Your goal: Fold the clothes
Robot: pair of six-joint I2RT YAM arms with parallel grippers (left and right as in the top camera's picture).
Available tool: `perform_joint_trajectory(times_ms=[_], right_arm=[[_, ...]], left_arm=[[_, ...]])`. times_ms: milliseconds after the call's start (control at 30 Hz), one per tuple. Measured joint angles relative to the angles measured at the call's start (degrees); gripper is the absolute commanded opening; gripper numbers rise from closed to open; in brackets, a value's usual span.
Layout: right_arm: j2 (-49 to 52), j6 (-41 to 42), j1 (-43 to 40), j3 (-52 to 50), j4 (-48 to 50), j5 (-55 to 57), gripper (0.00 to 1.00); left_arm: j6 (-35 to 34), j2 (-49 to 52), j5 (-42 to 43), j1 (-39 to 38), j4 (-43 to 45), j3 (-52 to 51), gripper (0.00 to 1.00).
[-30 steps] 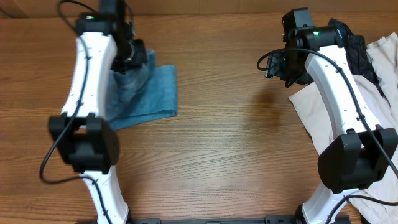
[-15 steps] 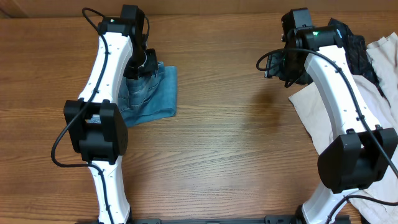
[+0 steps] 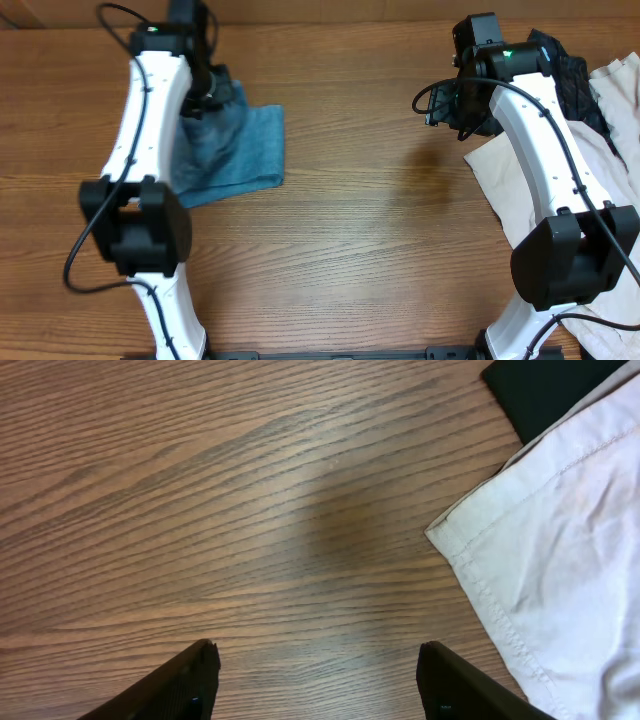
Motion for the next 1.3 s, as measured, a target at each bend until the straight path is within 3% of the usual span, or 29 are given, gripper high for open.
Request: perform_joint_trajectory(times_ms=[300, 800, 833, 867, 933, 1300], right_arm=[[0.0, 0.0, 0.0, 0.0, 0.0, 0.0, 0.67], [0.0, 0.0, 0.0, 0.0, -0.5, 0.0, 0.67], [0.0, 0.0, 0.0, 0.0, -0.5, 0.0, 0.67], [0.0, 0.0, 0.0, 0.0, -0.5, 0.0, 0.67], [0.0, 0.0, 0.0, 0.0, -0.5, 0.0, 0.67], [0.0, 0.0, 0.0, 0.0, -0.7, 0.0, 0.68]], left_arm=[[-9.2, -7.4, -5.7, 4.6, -0.9, 0.8, 0.04], [-10.8, 9.5, -3.5, -5.9, 0.1, 0.7, 0.04], [-10.8, 9.5, -3.6, -6.2, 0.1, 0.7, 0.06], [-10.6, 9.5, -3.6, -6.4, 0.1, 0.7, 0.14], [-10.1, 9.5, -3.3, -6.7, 0.1, 0.7, 0.45], [2.0, 6.7, 11.5, -6.9, 0.3, 0.7, 0.62]])
